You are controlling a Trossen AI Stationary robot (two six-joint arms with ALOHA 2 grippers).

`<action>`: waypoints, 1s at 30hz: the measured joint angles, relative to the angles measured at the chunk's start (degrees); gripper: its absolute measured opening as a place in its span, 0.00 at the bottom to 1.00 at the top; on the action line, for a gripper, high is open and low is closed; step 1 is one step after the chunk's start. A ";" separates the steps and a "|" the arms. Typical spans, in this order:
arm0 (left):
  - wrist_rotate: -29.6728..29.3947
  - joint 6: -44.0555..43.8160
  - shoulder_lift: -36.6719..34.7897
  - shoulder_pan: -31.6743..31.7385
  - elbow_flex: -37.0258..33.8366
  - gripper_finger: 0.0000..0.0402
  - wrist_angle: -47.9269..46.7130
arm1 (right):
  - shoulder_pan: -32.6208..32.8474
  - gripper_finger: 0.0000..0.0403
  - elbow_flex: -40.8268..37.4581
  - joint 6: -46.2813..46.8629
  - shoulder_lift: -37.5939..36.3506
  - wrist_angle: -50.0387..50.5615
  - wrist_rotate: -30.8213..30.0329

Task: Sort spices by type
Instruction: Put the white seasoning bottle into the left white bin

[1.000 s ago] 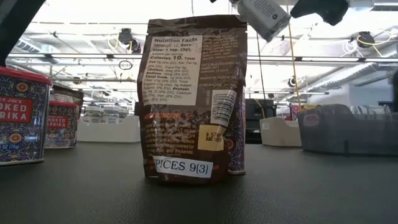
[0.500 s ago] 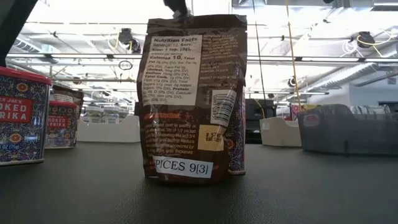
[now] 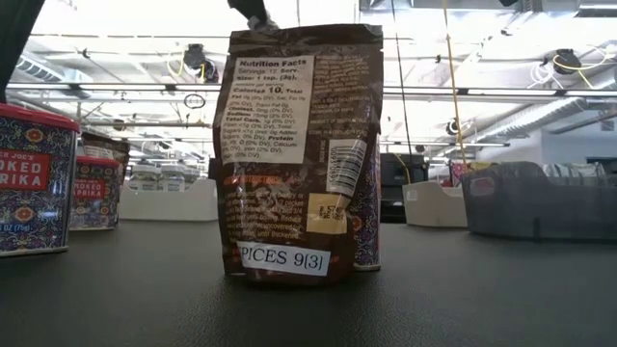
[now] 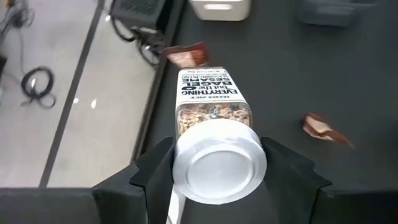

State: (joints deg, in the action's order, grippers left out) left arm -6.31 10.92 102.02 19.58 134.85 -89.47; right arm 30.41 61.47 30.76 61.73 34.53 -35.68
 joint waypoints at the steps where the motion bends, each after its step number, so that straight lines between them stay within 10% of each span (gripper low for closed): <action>1: -0.19 0.00 -0.02 0.49 0.00 0.51 -0.02 | 0.00 0.00 0.00 0.00 0.00 -0.01 0.00; 17: -2.80 0.19 0.15 0.41 -0.44 0.51 -0.50 | 0.00 0.00 0.00 0.02 0.00 0.01 -0.02; 30: -3.45 -19.41 0.15 13.77 -0.46 0.51 -0.66 | 0.00 0.00 0.00 0.02 0.00 0.00 -0.04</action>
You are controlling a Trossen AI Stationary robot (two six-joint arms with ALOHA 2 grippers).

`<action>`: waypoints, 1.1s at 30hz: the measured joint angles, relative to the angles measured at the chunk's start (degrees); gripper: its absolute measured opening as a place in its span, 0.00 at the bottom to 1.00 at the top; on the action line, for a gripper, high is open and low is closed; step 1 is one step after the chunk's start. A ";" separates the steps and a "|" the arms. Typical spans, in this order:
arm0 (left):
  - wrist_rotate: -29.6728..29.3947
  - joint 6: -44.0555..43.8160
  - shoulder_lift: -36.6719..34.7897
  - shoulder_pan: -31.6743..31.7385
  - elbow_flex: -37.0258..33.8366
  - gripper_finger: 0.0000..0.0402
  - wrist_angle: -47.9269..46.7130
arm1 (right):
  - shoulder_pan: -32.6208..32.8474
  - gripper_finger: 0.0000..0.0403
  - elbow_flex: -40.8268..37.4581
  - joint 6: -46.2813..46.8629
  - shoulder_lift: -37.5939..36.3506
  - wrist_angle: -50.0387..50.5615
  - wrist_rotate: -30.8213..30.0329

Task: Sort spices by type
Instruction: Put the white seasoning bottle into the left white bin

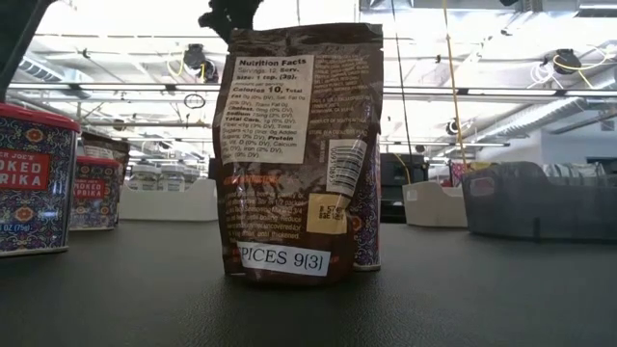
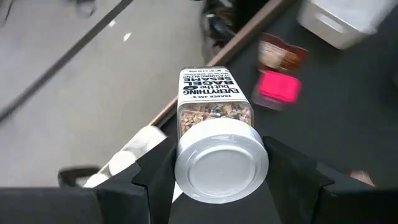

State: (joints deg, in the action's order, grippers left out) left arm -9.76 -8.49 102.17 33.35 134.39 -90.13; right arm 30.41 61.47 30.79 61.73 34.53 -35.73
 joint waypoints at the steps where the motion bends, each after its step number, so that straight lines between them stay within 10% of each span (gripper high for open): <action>1: 0.39 -0.73 0.02 1.88 -0.05 0.51 0.02 | 0.00 0.00 0.00 -0.05 0.00 0.01 -0.01; 10: 7.69 -1.48 0.16 14.98 -12.25 0.51 0.09 | -1.81 0.00 0.00 -5.07 0.00 0.01 -3.63; 33: 5.27 7.32 0.59 15.90 -37.42 0.51 9.84 | -3.45 0.00 0.00 -10.04 -0.02 -3.07 -3.21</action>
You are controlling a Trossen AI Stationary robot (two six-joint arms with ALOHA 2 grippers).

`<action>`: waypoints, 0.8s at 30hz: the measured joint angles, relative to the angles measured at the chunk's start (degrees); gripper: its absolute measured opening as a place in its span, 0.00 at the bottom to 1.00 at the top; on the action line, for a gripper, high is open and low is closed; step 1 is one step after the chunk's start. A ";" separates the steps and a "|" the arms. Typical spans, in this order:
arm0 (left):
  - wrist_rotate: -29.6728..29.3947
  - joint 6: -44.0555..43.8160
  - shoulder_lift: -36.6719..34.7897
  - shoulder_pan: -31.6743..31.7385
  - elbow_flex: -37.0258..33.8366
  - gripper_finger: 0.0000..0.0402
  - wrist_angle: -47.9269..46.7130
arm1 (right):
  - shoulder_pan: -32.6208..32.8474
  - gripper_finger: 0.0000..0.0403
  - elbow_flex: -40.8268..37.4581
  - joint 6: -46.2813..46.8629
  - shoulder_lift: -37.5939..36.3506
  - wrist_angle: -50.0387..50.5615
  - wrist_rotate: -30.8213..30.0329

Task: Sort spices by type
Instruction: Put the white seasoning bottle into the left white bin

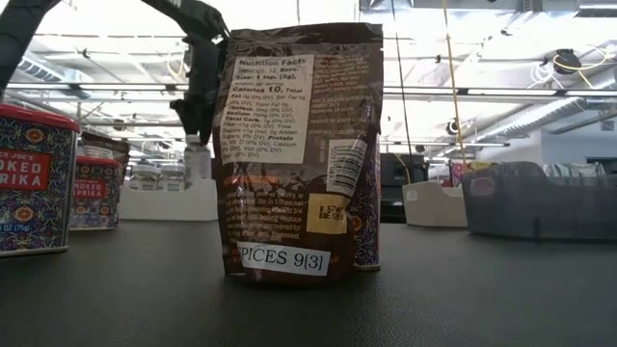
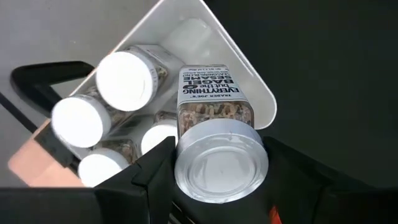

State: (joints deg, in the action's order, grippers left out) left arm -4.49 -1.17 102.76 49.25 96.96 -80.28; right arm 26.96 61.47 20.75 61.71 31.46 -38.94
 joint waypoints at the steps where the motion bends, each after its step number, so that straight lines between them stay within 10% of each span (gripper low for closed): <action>1: 0.52 0.08 0.00 0.13 -0.81 0.51 0.76 | 0.00 0.00 0.00 -0.03 0.00 -0.03 0.02; 19: 1.50 4.66 4.95 0.64 -5.22 0.51 7.65 | 0.02 0.00 0.00 4.18 0.00 -0.20 0.04; 24: 0.75 5.46 4.96 0.61 -5.13 0.71 7.80 | 0.02 0.00 0.00 5.58 0.00 -0.20 0.04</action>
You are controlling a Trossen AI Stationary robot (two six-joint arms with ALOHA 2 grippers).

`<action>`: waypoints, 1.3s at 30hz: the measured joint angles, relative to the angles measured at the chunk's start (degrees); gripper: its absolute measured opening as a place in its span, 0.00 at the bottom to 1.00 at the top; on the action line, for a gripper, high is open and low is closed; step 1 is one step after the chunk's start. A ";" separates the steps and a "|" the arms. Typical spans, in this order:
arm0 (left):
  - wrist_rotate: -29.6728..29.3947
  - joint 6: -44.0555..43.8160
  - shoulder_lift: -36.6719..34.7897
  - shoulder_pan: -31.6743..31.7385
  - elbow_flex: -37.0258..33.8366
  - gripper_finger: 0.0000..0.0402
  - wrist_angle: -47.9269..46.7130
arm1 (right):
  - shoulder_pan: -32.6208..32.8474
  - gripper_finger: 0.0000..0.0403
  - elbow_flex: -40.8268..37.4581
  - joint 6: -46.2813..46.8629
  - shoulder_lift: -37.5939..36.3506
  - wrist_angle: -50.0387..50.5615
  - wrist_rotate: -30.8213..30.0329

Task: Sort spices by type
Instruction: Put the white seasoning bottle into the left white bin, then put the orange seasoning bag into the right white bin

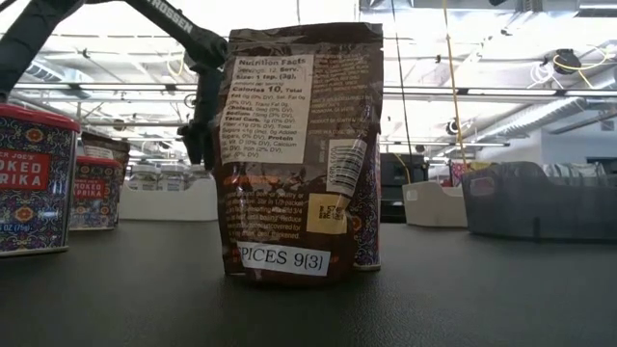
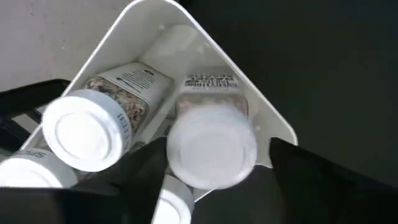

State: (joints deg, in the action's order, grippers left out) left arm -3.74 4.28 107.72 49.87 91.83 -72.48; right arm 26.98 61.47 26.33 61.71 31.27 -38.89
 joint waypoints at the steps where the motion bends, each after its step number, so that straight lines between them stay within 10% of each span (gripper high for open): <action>1: -0.05 0.18 0.00 0.02 0.00 0.75 -0.12 | 0.00 0.00 0.00 0.00 0.00 0.01 0.02; 20: 0.40 -2.50 -17.92 -1.62 3.48 0.86 5.63 | -6.94 0.00 7.76 -1.88 -6.51 1.61 -1.02; 31: 31.70 -2.28 -27.01 -13.07 -6.59 0.86 33.83 | -16.57 0.19 8.44 4.85 -7.56 7.51 3.03; 39: 33.27 -6.45 -27.02 -22.43 -6.88 0.86 43.18 | -17.31 0.36 8.41 -1.40 -5.79 3.83 3.58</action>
State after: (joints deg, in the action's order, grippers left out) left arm 29.52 -2.17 80.71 27.43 84.95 -29.30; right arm 9.67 69.89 24.93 55.92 35.10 -35.31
